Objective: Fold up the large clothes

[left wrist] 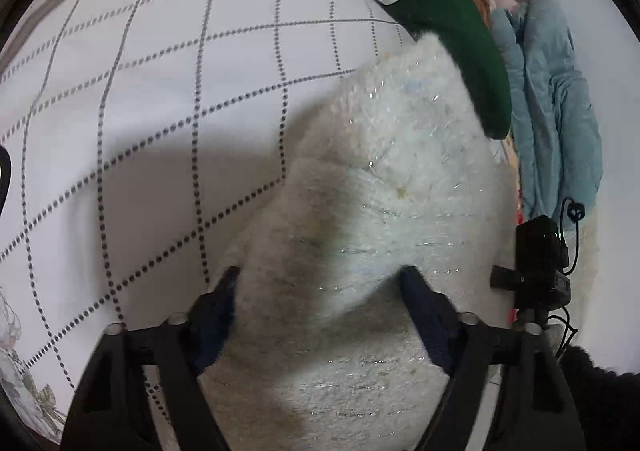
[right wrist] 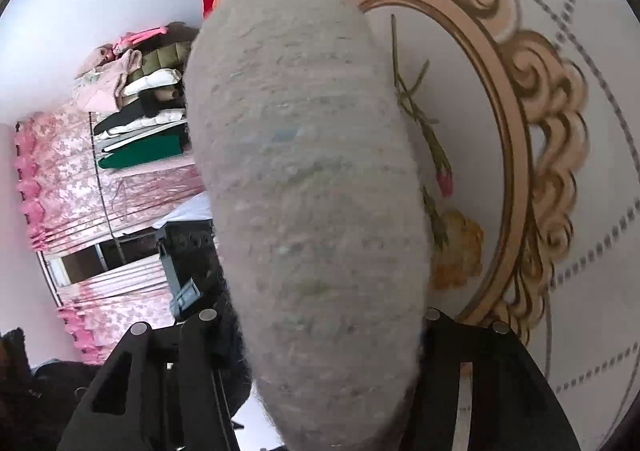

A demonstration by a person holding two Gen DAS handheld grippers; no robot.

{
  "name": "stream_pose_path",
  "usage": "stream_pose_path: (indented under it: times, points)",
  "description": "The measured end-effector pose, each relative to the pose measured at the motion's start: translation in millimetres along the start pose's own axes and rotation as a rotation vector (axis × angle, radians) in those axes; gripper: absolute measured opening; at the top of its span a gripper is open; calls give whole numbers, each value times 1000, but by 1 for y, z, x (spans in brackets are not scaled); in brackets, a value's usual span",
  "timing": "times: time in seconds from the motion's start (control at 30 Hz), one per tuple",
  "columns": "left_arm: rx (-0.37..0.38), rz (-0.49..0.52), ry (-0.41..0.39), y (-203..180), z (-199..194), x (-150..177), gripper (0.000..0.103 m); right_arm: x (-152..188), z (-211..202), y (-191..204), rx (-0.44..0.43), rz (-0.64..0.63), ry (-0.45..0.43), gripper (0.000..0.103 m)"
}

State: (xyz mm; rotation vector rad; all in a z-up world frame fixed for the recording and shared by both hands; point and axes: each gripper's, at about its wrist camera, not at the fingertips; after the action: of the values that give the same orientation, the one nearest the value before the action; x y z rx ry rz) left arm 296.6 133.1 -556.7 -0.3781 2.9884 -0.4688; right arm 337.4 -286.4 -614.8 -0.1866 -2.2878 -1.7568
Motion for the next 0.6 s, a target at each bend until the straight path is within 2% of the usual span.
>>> stream_pose_path:
  times: [0.03, 0.07, 0.1, 0.17, 0.2, 0.23, 0.3, 0.33, 0.4, 0.6]
  points:
    - [4, 11, -6, -6, 0, 0, 49, -3, 3, -5, 60, -4, -7, 92]
    - [21, 22, -10, -14, 0, 0, 26, -6, 8, -10, 81, -1, -20, 97]
    - [11, 35, -21, -25, -2, -1, 16, -10, 11, -12, 51, -10, -36, 98]
    - [-43, 60, -58, -39, -8, -5, 13, -14, 20, -7, 28, -25, -43, 86]
    - [-54, 55, -72, -42, -13, -7, 12, -15, 21, -4, 27, -20, -50, 71]
    - [-49, 37, -75, -42, -16, -11, 11, -16, 22, 0, 10, 0, -65, 63]
    - [-31, -5, -91, -44, -24, -22, 11, -15, 21, 9, -8, 31, -85, 58]
    - [-25, -9, -98, -37, -29, -25, 11, -14, 19, 10, -33, 51, -92, 55]
    - [-30, -5, -117, -46, -41, -33, 11, -13, 15, 18, -83, 72, -97, 53]
    - [-35, 9, -155, -37, -83, -46, 11, -19, 3, 61, -143, 37, -116, 51]
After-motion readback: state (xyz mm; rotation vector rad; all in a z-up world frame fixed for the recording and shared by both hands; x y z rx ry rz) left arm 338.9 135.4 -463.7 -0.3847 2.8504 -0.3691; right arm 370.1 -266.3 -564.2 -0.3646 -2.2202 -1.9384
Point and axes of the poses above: each gripper's, at about its wrist camera, not at the fingertips, and z roughly the way its jaws point, y to its left, x to its underside, and after that the axes turned 14 degrees about -x, right-handed
